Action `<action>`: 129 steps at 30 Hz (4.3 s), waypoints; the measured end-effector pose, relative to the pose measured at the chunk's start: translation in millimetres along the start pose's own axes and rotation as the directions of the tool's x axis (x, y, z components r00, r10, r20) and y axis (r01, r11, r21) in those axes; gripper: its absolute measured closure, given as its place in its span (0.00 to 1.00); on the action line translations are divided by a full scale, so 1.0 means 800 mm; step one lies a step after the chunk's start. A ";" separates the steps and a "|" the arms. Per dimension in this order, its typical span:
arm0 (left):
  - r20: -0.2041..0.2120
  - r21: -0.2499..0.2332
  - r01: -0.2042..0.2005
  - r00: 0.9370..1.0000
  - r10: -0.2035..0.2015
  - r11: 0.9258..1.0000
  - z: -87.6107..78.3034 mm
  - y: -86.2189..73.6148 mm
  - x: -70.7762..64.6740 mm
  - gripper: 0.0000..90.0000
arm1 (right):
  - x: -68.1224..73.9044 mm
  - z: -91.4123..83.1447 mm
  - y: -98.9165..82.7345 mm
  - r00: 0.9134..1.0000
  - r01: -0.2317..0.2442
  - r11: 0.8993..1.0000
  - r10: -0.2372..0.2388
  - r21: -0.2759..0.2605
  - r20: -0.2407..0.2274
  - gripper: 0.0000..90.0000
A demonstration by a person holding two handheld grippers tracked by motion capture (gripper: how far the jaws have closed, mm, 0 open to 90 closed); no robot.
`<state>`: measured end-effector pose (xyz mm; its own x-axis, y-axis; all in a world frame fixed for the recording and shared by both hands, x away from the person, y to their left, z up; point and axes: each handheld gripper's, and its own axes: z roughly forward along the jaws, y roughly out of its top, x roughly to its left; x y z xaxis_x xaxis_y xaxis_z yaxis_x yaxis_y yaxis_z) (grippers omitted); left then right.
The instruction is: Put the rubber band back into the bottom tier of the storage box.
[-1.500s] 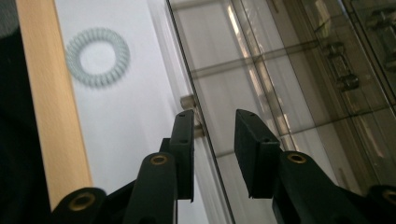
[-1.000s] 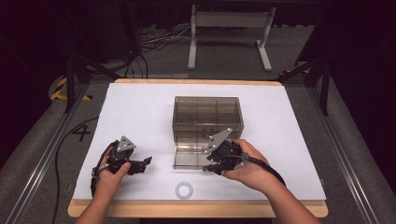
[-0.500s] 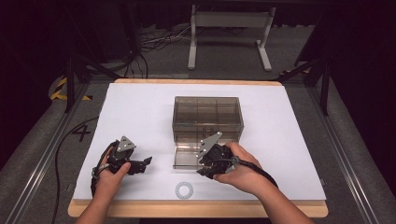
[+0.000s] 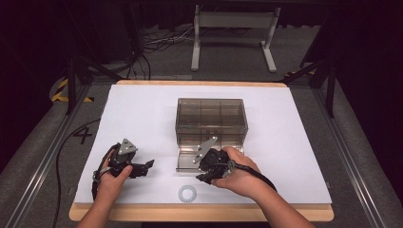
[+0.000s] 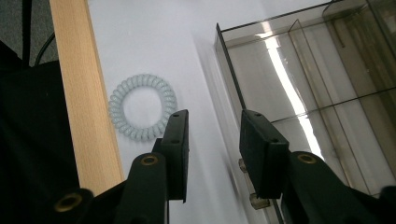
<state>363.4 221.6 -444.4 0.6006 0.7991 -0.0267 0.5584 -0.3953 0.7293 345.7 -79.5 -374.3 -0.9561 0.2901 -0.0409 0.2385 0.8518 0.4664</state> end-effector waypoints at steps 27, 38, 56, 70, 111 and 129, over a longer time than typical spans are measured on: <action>0.002 -0.005 -0.002 1.000 0.002 1.000 0.001 -0.001 0.001 0.18 | 0.014 0.050 0.016 0.995 -0.054 0.993 0.063 0.107 -0.077 0.71; 0.003 0.000 -0.002 1.000 0.002 1.000 0.001 -0.001 0.001 0.18 | 0.020 0.060 0.020 0.995 -0.055 0.989 0.066 0.136 -0.075 0.72; 0.013 0.003 -0.011 1.000 0.011 1.000 0.001 0.000 -0.001 0.18 | 0.025 0.070 0.025 0.999 -0.022 0.979 0.028 0.205 -0.026 0.90; 0.015 -0.001 -0.012 1.000 0.012 1.000 0.001 0.000 0.000 0.18 | 0.027 0.070 0.029 0.998 -0.059 0.971 0.065 0.230 -0.015 0.92; 0.009 -0.005 -0.005 1.000 0.005 1.000 0.000 0.000 0.001 0.18 | -0.012 -0.012 0.039 0.984 -0.170 0.978 0.161 0.123 0.081 0.92; 0.008 -0.002 -0.008 1.000 0.008 1.000 0.002 -0.001 0.001 0.18 | -0.048 -0.033 0.034 0.966 -0.227 0.968 0.210 0.105 0.152 0.92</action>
<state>364.8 221.8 -445.9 0.6098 0.7921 -0.0260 0.5524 -0.4013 0.7306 384.9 -78.9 -336.8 -0.8477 0.5251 -0.0762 0.4655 0.8049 0.3679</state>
